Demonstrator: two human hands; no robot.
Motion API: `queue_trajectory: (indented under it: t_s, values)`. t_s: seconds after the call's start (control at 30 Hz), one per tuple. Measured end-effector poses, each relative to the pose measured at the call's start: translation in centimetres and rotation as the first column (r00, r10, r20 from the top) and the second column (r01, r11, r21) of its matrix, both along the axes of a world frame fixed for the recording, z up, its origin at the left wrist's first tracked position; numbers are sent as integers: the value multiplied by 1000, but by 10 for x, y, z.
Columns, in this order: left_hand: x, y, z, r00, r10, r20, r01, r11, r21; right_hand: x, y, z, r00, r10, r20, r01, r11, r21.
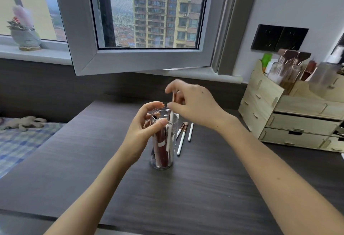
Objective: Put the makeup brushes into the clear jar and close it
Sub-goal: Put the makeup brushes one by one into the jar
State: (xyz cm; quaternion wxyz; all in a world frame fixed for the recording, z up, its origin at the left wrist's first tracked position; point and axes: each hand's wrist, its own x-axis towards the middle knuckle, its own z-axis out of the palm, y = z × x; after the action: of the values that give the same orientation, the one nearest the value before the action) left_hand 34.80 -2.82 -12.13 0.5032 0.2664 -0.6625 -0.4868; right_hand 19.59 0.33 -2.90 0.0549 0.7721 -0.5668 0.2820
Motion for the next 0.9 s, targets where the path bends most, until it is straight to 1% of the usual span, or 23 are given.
queue_trajectory:
  t_s: [0.07,0.1,0.13,0.17,0.2,0.23,0.27,0.3,0.33,0.37,0.4,0.43,0.5,0.6,0.7,0.83,0.87,0.9]
  values:
    - [1,0,-1,1000,-5,-7,5,1000,2,-2,0,0,987,19,-157,-11,999,53]
    - [1,0,-1,1000,-6,-11,6,1000,-1,-3,1,-1,976,45,-211,-28,996,82]
    - [1,-1,-1,1000,-8,-15,7,1000,-4,-6,2,-1,972,79,-223,-54,992,116]
    - [1,-1,-2,1000,-7,-20,7,1000,-3,-10,1,-2,982,113,-150,-89,984,155]
    - [1,-1,-2,1000,-7,-25,7,1000,2,-14,0,-3,992,122,18,-123,976,179]
    - [0,-2,-2,1000,-6,-28,6,1000,7,-21,-5,-7,969,85,231,-126,977,169]
    - [0,-2,-2,1000,-4,-28,5,1000,8,-30,-13,-13,915,-3,402,-58,989,139]
    - [0,-3,-2,1000,-3,-25,4,1000,7,-39,-24,-24,864,-135,486,82,988,129]
    - [0,-3,-2,1000,-4,-23,4,1000,4,-48,-38,-38,832,-286,475,242,958,154]
    - [1,-3,-3,1000,-3,-22,4,1000,2,-57,-50,-54,808,-420,414,362,907,213]
    - [1,-3,-3,1000,-2,-21,2,1000,3,-62,-61,-69,789,-515,335,437,854,281]
    - [1,-3,-3,1000,0,-18,0,1000,4,-65,-70,-84,775,-571,271,475,809,347]
    - [1,-4,-3,1000,6,-11,-6,1000,2,-67,-84,-106,756,-618,217,489,753,440]
    - [1,-4,-3,1000,13,-2,-13,1000,0,-63,-95,-124,720,-669,186,528,701,480]
    - [1,-4,-3,1000,13,0,-13,1000,6,-61,-98,-131,660,-735,155,593,636,494]
    - [0,-4,-4,1000,6,1,-6,1000,11,-72,-91,-131,661,-743,103,601,607,520]
    - [0,-4,-4,1000,5,-4,-5,1000,11,-75,-87,-128,660,-741,122,587,610,531]
    - [0,-4,-4,1000,5,-9,-5,1000,11,-78,-82,-123,655,-730,194,553,638,536]
